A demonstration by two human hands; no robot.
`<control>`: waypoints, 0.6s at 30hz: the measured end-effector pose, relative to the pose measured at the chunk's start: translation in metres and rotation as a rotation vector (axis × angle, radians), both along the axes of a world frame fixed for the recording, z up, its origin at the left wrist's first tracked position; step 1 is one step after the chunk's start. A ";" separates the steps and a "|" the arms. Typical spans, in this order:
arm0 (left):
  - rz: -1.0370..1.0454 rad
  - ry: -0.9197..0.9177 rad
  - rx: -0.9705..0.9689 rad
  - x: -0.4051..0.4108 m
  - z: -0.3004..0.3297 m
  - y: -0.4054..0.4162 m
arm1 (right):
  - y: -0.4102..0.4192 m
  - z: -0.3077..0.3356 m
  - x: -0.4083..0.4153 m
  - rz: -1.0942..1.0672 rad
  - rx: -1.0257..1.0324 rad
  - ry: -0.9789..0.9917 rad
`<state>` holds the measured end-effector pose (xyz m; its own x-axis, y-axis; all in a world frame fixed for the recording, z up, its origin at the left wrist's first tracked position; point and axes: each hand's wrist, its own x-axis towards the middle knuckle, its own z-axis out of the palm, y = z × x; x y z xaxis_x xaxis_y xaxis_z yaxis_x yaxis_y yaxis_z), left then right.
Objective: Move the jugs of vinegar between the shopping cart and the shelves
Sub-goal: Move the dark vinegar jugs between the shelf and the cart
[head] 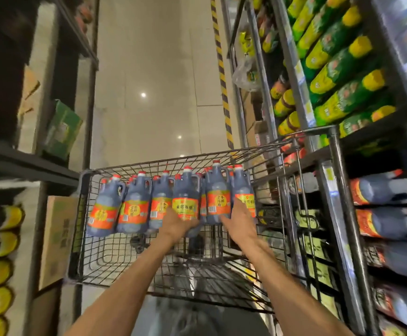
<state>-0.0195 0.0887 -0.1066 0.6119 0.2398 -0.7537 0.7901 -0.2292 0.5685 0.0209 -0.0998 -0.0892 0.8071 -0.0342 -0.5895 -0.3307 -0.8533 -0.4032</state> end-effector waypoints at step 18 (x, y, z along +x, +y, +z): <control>0.129 -0.193 0.064 -0.063 0.023 0.046 | 0.073 -0.071 0.019 -0.387 0.140 0.128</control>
